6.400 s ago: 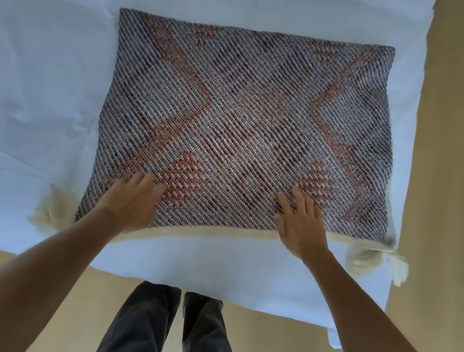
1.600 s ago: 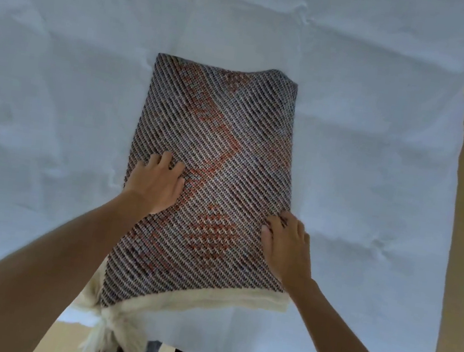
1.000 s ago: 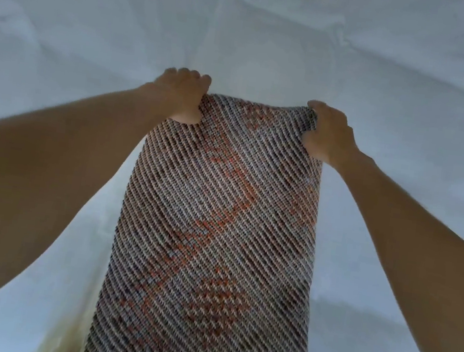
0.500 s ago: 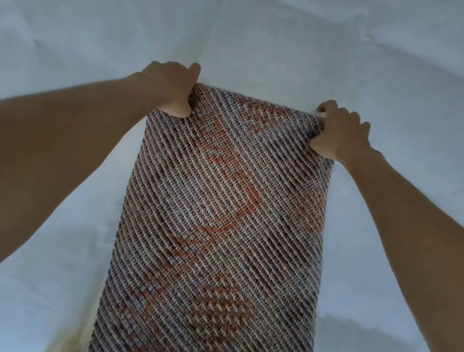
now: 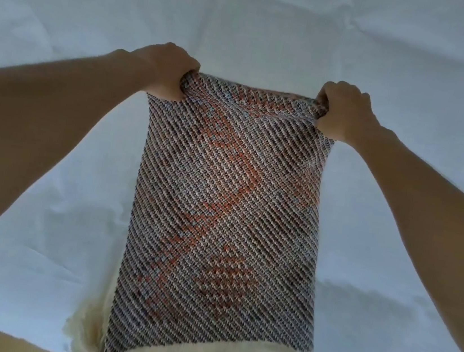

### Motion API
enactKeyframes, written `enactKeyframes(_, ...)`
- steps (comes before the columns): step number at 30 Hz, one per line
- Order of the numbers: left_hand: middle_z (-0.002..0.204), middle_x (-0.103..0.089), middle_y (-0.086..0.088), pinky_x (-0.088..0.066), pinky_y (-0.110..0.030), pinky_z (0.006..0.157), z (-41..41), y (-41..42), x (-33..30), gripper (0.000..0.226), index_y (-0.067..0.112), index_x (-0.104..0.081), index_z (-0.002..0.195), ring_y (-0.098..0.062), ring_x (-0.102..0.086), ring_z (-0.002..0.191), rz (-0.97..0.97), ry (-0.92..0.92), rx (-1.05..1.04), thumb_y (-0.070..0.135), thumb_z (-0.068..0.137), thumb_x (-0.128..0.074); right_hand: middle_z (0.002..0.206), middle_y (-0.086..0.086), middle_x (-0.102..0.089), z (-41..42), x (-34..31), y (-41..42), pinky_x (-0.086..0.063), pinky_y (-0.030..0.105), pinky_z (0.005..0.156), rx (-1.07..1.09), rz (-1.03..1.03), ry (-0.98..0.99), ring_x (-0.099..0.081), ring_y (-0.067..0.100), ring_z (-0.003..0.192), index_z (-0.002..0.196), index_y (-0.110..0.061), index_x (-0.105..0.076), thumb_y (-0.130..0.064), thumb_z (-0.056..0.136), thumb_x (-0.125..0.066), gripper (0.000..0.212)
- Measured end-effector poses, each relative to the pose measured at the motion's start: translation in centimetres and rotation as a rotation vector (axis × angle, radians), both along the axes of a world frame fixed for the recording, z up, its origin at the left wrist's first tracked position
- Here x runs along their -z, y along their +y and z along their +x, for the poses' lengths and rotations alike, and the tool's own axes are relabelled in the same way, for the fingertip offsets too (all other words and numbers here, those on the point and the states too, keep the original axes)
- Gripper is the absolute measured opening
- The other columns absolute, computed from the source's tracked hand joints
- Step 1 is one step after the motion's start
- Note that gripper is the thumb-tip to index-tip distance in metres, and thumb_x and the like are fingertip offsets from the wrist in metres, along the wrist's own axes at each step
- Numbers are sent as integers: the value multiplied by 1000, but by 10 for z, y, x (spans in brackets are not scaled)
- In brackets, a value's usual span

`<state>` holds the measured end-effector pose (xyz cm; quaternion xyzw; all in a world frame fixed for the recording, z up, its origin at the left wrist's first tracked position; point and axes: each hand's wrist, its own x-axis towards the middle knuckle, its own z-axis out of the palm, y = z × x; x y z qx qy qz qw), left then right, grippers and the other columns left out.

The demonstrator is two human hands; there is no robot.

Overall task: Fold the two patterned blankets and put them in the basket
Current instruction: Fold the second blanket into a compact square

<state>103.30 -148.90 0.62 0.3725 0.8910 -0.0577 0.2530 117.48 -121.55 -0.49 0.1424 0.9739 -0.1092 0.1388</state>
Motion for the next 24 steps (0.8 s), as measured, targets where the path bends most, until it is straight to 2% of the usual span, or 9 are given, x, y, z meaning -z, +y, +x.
enactKeyframes(5,97,-46,-11,-41,-39,67,52,-30,-35,29,7,-51,107,-27,-48,81,126,124,21,13,82,-63,93,9,-45,45,-41,-18,-36,42,87,-54,54,105,-48,32,96,94,-12,-52,-1,74,-62,25)
enactKeyframes(9,102,-49,-17,-41,-40,68,116,-59,-56,33,3,-51,111,-34,-52,94,139,209,55,13,82,-64,98,12,-50,100,-64,-43,-37,42,84,-111,120,101,-47,32,96,95,-12,-51,-4,70,-64,29)
enactKeyframes(13,109,-53,-16,-46,-42,76,182,-91,-59,45,5,-52,120,-32,-52,98,139,209,104,13,79,-68,103,15,-52,167,-68,-70,-36,44,84,-227,182,73,-48,33,98,104,-7,-51,-7,71,-64,36)
enactKeyframes(16,116,-54,-16,-48,-42,79,230,-114,-49,51,9,-53,122,-32,-55,101,172,180,139,10,74,-72,99,17,-54,222,-66,-89,-36,43,79,-272,144,94,-49,33,94,97,-5,-52,1,64,-65,35)
enactKeyframes(20,93,-59,-13,-54,-41,67,287,-139,-32,60,6,-60,102,-30,-60,80,208,174,228,3,48,-86,90,13,-54,282,-51,-111,-37,40,73,-287,119,65,-50,30,87,87,-7,-52,5,55,-66,37)
enactKeyframes(24,86,-61,-11,-58,-39,64,339,-160,-16,78,7,-59,99,-25,-62,72,221,154,267,3,28,-91,77,11,-55,334,-30,-134,-42,35,63,-321,163,58,-54,30,72,78,-8,-52,4,38,-71,46)
